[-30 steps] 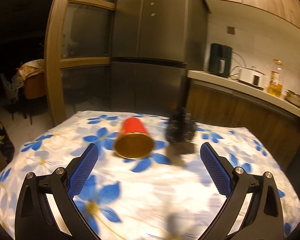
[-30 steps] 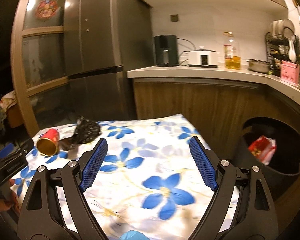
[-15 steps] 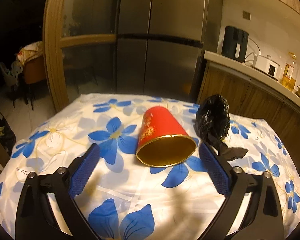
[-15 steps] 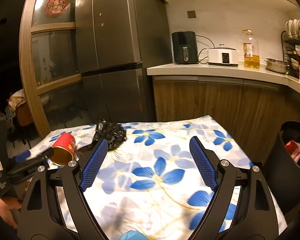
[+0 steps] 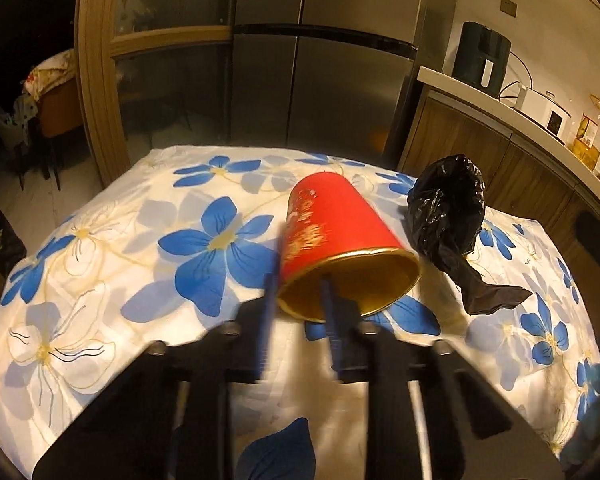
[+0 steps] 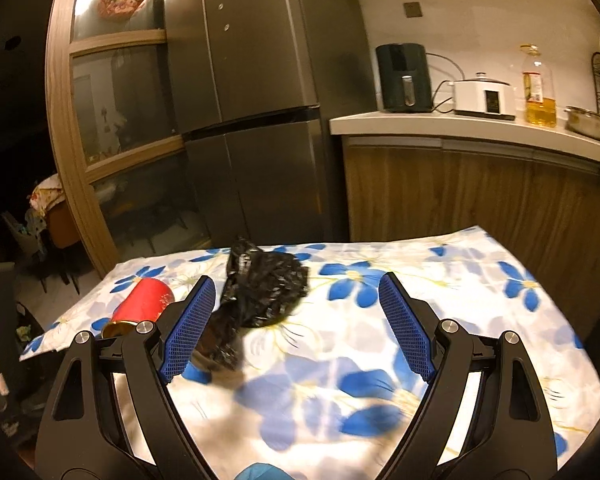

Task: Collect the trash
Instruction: 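Grasp the red paper cup with the left tool while the right tool grasps the black plastic bag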

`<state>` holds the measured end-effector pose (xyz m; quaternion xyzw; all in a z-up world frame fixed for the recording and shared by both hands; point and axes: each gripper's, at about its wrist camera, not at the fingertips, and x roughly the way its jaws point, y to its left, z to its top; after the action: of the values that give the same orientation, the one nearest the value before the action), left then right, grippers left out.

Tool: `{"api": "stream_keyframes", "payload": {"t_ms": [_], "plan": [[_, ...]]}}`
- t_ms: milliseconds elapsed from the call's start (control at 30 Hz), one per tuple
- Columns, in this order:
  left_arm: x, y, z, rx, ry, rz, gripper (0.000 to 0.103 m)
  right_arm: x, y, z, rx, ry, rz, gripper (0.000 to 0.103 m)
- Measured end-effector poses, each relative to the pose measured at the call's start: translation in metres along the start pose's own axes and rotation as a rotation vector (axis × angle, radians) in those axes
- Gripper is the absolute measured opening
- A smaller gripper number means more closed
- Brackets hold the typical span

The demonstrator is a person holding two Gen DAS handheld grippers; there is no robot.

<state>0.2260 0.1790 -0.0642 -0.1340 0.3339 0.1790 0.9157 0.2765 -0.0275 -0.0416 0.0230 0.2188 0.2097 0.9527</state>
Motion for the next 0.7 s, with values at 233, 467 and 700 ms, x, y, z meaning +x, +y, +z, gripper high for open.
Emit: {"api": "stream_keyframes", "payload": {"t_ms": [233, 467, 700], "plan": [[0.001, 0.0, -0.001, -0.008, -0.002, -0.052, 0.004, 0.04, 0.018, -0.003, -0.012, 0.032, 0.014, 0.071], [-0.007, 0.003, -0.003, -0.029, -0.04, -0.092, 0.003, 0.074, 0.024, -0.001, 0.032, 0.088, 0.013, 0.05], [-0.013, 0.004, -0.003, -0.042, -0.07, -0.113, 0.003, 0.092, 0.027, -0.005, 0.033, 0.149, -0.002, 0.017]]}}
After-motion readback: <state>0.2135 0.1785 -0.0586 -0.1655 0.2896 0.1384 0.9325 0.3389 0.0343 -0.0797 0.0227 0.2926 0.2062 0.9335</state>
